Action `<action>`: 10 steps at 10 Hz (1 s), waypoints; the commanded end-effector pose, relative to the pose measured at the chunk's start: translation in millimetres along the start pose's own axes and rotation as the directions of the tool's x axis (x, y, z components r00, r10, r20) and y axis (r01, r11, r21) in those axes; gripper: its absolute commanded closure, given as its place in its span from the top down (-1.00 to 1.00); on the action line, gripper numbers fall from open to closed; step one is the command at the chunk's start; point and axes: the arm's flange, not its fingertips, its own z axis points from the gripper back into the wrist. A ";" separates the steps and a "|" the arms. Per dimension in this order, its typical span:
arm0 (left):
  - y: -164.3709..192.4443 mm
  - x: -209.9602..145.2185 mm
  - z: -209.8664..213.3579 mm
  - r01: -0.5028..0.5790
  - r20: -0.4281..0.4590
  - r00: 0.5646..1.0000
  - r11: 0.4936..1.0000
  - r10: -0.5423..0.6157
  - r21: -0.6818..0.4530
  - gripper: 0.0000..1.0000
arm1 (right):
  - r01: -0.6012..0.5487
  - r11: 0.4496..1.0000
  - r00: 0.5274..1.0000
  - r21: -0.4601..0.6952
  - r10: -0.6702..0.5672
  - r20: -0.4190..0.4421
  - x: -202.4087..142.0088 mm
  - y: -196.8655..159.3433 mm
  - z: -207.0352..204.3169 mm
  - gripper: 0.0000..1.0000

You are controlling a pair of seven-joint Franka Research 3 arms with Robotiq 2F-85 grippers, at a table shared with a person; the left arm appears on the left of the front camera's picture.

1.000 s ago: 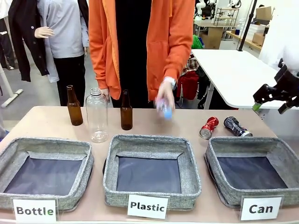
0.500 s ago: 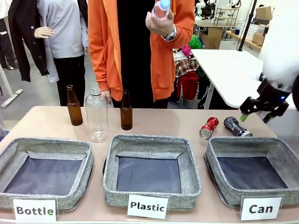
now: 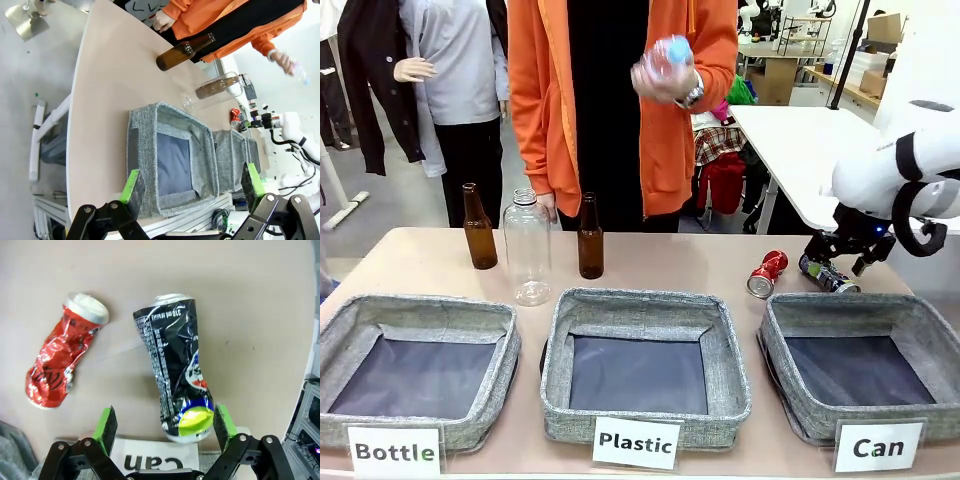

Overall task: Sort the can waste into the basket.
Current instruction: Pick up the can waste from the table and place it in the right Fabric basket.

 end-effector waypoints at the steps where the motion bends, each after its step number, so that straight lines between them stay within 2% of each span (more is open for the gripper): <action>1: -0.1 1.9 0.2 0.023 0.016 1.000 1.000 -0.023 -0.017 1.00 | 0.019 0.997 1.000 -0.075 -0.019 0.006 12.4 6.9 -12.3 1.00; 6: -0.1 1.9 0.2 0.023 0.016 1.000 1.000 -0.023 -0.017 1.00 | 0.042 0.994 0.999 -0.106 -0.038 0.036 16.2 7.1 -32.0 1.00; 7: -0.1 1.9 0.2 0.023 0.016 1.000 1.000 -0.023 -0.017 1.00 | 0.043 0.992 0.998 -0.119 -0.038 0.040 16.0 7.6 -32.7 -0.20; 8: -0.1 1.9 0.2 0.023 0.016 1.000 1.000 -0.023 -0.017 1.00 | 0.048 0.991 0.998 -0.124 -0.044 0.037 16.5 7.6 -32.2 -0.20; 9: -0.1 1.9 0.2 0.023 0.016 1.000 1.000 -0.023 -0.017 1.00 | 0.051 0.991 0.998 -0.127 -0.047 0.041 16.9 7.0 -32.2 -1.00; 10: -0.1 1.9 0.2 0.023 0.016 1.000 1.000 -0.023 -0.017 1.00 | 0.052 0.990 0.998 -0.131 -0.047 0.038 16.4 7.0 -33.0 -0.28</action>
